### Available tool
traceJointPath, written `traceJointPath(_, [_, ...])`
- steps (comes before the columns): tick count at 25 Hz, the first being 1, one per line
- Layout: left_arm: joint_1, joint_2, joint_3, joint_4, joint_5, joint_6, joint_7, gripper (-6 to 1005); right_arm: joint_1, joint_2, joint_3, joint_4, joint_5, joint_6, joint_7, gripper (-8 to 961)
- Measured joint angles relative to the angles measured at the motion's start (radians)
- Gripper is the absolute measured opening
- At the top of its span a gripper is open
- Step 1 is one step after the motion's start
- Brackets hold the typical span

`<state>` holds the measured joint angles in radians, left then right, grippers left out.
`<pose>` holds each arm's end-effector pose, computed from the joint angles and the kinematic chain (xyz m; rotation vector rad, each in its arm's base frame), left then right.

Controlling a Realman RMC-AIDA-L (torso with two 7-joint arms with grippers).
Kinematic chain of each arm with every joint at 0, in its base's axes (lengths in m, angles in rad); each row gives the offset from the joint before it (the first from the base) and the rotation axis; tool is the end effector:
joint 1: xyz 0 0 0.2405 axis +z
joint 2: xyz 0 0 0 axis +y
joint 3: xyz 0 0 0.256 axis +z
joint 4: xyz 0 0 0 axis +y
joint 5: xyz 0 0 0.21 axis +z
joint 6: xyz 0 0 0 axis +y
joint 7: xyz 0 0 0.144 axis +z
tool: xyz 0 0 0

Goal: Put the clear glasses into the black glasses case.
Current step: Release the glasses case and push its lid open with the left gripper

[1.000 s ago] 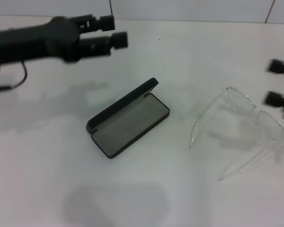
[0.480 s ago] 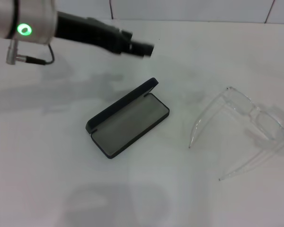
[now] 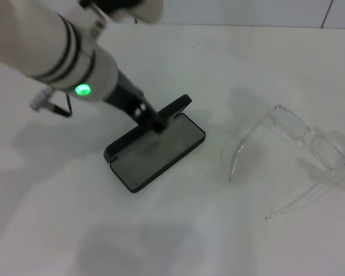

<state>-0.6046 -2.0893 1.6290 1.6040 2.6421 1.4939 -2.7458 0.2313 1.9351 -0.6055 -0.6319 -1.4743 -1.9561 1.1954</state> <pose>-0.1089 0.3435 -0.0162 -2.5732 -0.6315 0.4087 0.3049 0.2439 0.1152 -2.3238 0.3320 1.2226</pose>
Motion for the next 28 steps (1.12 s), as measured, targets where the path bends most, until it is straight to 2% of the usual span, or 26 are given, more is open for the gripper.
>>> traceJointPath(7, [-0.011, -0.004, 0.027, -0.128, -0.004, -0.068, -0.007, 754, 0.002, 0.004, -0.003, 0.0, 0.0, -0.001, -0.001, 883])
traceJointPath(12, [-0.052, -0.003, 0.028, -0.222, 0.004, -0.114, 0.009, 754, -0.004, 0.009, -0.003, 0.0, 0.0, -0.004, -0.008, 883])
traceJointPath(19, [-0.078, -0.003, 0.032, -0.28, 0.026, -0.136, 0.039, 753, -0.008, 0.01, 0.003, 0.014, 0.0, -0.006, -0.011, 882])
traceJointPath(24, [-0.08, -0.002, 0.033, -0.29, 0.033, -0.137, 0.039, 655, -0.008, 0.008, 0.007, 0.031, 0.0, -0.008, -0.014, 882])
traceJointPath(28, [-0.08, -0.001, 0.043, -0.296, 0.036, -0.138, 0.039, 461, -0.008, 0.007, 0.007, 0.036, 0.0, -0.008, -0.014, 882])
